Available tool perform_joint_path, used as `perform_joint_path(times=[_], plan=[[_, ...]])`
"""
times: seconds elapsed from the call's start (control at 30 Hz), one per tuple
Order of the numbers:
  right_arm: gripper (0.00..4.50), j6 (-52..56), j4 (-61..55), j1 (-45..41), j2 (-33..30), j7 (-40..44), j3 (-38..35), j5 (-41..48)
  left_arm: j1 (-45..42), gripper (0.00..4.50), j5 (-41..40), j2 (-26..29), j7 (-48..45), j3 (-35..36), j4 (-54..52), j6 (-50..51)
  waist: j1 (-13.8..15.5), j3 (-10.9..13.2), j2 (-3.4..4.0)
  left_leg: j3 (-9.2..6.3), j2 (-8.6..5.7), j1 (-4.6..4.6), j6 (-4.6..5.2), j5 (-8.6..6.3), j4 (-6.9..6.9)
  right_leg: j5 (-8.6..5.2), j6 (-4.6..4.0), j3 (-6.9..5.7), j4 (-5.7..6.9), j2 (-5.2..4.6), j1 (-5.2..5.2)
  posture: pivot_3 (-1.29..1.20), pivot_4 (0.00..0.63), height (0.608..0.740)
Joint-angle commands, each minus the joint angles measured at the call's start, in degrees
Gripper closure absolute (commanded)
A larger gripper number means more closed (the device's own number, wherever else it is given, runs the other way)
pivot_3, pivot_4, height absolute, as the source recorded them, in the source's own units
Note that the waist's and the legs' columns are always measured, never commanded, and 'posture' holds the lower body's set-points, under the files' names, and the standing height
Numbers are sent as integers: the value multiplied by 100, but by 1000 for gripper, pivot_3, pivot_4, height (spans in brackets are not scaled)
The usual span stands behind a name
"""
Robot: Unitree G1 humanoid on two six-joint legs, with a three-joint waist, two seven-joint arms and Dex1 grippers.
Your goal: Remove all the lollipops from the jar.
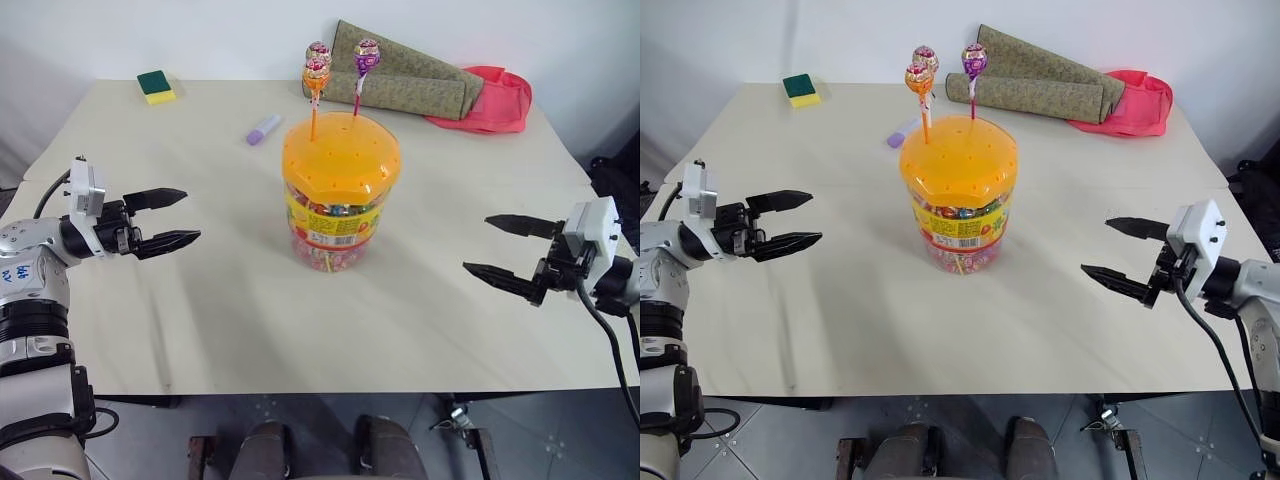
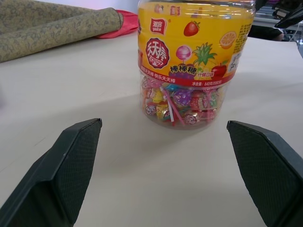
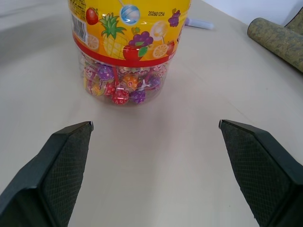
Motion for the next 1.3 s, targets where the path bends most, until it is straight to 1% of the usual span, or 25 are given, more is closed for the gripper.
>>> perform_joint_path(times=[0.03, 0.17, 0.4, 0.5, 0.57, 0.7, 0.8, 0.87, 0.93, 1.2, 1.3], plan=[[43, -59, -97, -72, 25, 9, -146, 115, -21, 0, -132, 62, -41, 192, -177, -1, 1, 0, 0, 0, 0, 0, 0, 0, 0, 0, 0, 0, 0, 0, 0, 0, 150, 740], [43, -50, -117, -30, 32, 10, -157, 126, 71, 0, -89, 112, 143, 179, -277, 214, -2, 0, 0, 0, 0, 0, 0, 0, 0, 0, 0, 0, 0, 0, 0, 0, 150, 740], [43, -22, -137, -6, 74, -33, -135, 122, 256, 0, -78, 166, 449, 263, -450, 294, -2, 0, 0, 0, 0, 0, 0, 0, 1, 0, 0, 1, 0, 0, 0, 0, 150, 740], [43, 35, -223, 39, 94, -101, -190, 156, 353, 0, -37, 213, 578, 286, -609, 368, -1, 0, 0, -1, 1, 0, 0, 0, 1, 0, 0, 0, 1, 0, 0, 0, 150, 740], [43, 80, -395, 173, 72, -162, -307, 209, 355, 0, -45, 303, 646, 273, -907, 462, 6, 0, 0, -1, 0, 0, 0, 0, 1, 0, 0, 1, 0, 0, 0, 0, 150, 740], [43, 246, -726, 365, 9, -301, -509, 351, 59, 0, -287, 439, 669, 290, -1420, 1034, 27, 1, -2, -3, 0, -2, 0, 0, 1, 0, 0, 0, 1, 0, 0, 0, 150, 740], [43, 407, -981, 419, -21, -394, -627, 460, -106, 0, -309, 481, 525, 172, -1730, 1106, 25, 1, -1, -3, 0, -1, 0, 0, 2, 0, 0, 1, 2, 0, 0, 0, 150, 740], [43, 549, -1189, 403, -11, -523, -691, 562, -399, 0, -346, 385, 496, 96, -1841, 1154, 22, 1, -1, -2, 0, 0, 0, 0, 2, 0, 0, 3, 2, 0, 1, 0, 150, 740], [43, 595, -1319, 416, 44, -620, -709, 593, -617, 0, -354, 303, 429, 17, -1869, 1160, 22, 1, -1, -3, 0, 0, 0, 0, 2, 0, 0, 1, 3, 0, 1, 0, 150, 740], [43, 561, -1497, 583, 189, -824, -702, 592, -918, 0, -213, 177, 365, -167, -1595, 1125, 17, 1, -2, -1, -1, -1, 0, 0, 2, 0, 0, 1, 2, 0, 0, 0, 150, 740], [43, 553, -1496, 574, 211, -863, -673, 587, -1178, 0, -237, -6, 297, -330, -1588, 1173, 31, 1, -2, -2, -1, -1, 0, 0, 2, 0, 0, 1, 2, 0, 0, 0, 150, 740]])
